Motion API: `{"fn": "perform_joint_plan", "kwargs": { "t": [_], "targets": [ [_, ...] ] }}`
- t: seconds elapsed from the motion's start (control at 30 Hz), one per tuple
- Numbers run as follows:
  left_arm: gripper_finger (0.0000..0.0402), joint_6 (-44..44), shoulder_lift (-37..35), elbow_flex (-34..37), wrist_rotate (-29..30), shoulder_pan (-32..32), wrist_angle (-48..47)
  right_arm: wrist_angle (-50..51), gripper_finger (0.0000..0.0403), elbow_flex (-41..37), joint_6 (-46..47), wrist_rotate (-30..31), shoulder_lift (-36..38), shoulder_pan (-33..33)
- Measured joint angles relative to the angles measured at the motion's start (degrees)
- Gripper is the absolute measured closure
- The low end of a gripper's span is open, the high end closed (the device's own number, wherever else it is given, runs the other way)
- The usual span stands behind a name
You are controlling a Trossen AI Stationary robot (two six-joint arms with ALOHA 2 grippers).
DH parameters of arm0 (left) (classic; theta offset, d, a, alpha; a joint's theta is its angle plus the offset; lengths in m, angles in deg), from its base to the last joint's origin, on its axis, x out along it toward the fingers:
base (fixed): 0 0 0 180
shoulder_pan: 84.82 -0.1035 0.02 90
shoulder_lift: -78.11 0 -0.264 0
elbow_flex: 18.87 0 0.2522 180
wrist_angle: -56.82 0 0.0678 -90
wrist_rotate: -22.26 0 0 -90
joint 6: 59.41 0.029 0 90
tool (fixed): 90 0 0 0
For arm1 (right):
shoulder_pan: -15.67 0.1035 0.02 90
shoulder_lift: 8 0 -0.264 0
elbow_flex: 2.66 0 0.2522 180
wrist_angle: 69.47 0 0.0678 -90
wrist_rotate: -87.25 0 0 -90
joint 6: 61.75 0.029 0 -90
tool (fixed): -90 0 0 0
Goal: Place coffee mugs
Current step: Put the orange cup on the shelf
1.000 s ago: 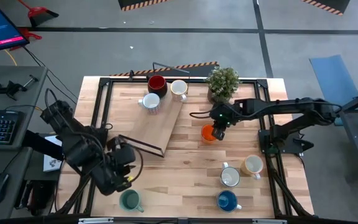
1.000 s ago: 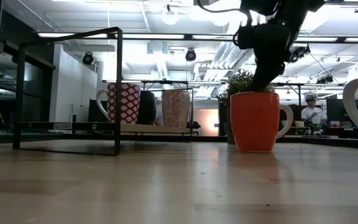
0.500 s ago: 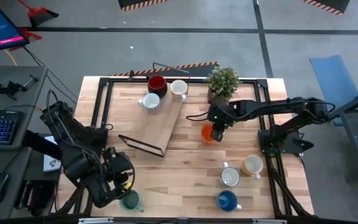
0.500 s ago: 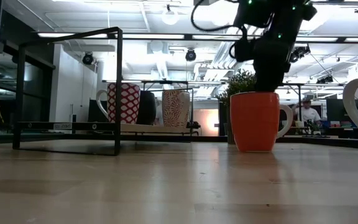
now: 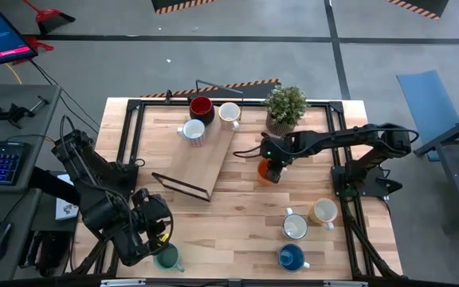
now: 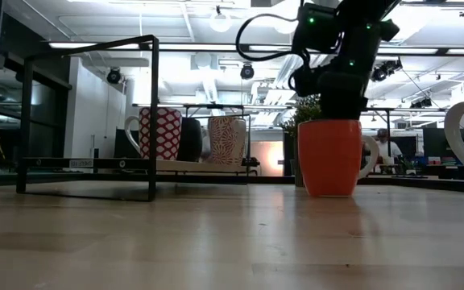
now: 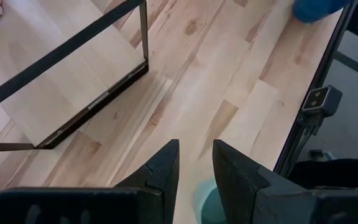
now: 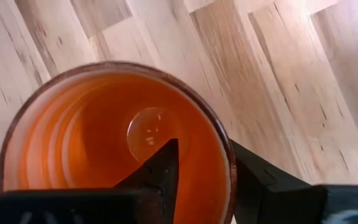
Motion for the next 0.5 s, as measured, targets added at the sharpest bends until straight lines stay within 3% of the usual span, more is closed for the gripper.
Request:
{"fn": "perform_joint_plan", "kwargs": {
  "t": [0.2, 0.33, 0.5],
  "targets": [
    [0.0314, 0.0, 0.0, 0.0, 1.5, 0.0, 0.2, -2.9, 0.0389, 0.0, -0.2, -1.3, 0.0, 0.0],
    [0.0314, 0.0, 0.0, 0.0, 2.3, 0.0, 0.4, -4.9, 0.0397, 2.2, -0.7, -2.2, 0.1, 0.0],
    [0.0314, -0.3, 0.0, 0.0, 2.3, 0.0, 0.5, -4.6, 0.04, 10.8, -3.5, -2.3, 0.2, -0.3]
  ]
}}
